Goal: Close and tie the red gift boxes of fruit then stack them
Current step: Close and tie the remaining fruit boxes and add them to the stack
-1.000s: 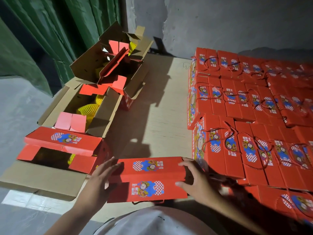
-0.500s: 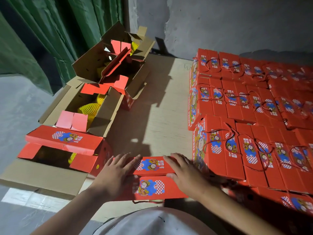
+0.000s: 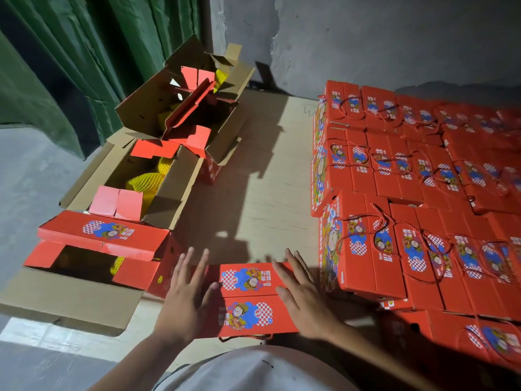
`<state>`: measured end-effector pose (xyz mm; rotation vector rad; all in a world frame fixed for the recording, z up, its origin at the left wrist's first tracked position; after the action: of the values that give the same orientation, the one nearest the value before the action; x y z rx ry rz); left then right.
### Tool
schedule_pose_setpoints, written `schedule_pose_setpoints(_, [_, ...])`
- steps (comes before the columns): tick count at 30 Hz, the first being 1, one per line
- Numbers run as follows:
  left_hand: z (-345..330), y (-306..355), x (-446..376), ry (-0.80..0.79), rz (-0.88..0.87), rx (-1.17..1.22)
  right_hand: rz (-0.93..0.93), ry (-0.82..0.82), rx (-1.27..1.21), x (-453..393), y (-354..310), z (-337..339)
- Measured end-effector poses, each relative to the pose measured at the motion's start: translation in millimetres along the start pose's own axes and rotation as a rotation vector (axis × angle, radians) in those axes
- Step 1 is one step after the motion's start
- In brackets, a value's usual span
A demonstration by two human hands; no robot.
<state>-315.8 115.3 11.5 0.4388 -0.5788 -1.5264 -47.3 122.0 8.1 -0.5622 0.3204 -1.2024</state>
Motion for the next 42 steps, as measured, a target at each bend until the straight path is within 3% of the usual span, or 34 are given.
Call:
schedule_pose_setpoints(3, [-5,-20,13,0.069,0.244,0.269,-0.259,0.099,-0.193,6,19,1])
schedule_pose_setpoints(6, [-16,-30,20,0.039,0.354,0.605,-0.458,0.049,-0.57,15,32,-13])
schedule_pose_setpoints(15, [-22,-30,21,0.013,0.362,0.788,-0.537,0.064,-0.776,12,38,-12])
schedule_pose_setpoints(18, [-19,-28,22,0.014,0.372,0.784,-0.562,0.021,-0.491,-15,46,10])
schedule_pose_setpoints(21, [-17,-26,21,0.016,0.35,0.754,-0.502,-0.135,-0.166,-56,39,16])
schedule_pose_setpoints(24, [-15,-28,20,0.011,0.354,0.776,-0.445,-0.307,-0.077,-90,15,4])
schedule_pose_setpoints(27, [-9,-23,30,-0.002,0.406,0.896,-0.355,-0.392,-0.163,-105,-13,-6])
schedule_pose_setpoints(31, [-9,-36,78,0.008,0.64,0.975,-0.187,-0.281,-0.408,-99,-49,-7])
schedule_pose_setpoints(36, [-46,-39,131,-0.246,1.025,1.217,-0.067,-0.172,-0.256,-70,-57,-5])
schedule_pose_setpoints(39, [-64,-16,130,-0.439,1.025,1.343,-0.098,-0.156,-0.081,-57,-47,0])
schedule_pose_setpoints(42, [-74,1,121,-0.477,0.987,1.318,-0.183,-0.192,0.082,-66,-47,3])
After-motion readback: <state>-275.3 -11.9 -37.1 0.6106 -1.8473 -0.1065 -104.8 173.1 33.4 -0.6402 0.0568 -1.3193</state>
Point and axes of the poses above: each hand's wrist, its own x-axis away from the middle knuckle, its own z-axis out of the back of the hand, y = z × x, the point moved 7 cm from there along -x, towards the middle knuckle, and after that the axes turned 1 degree about -x, right-handed, at the moved point
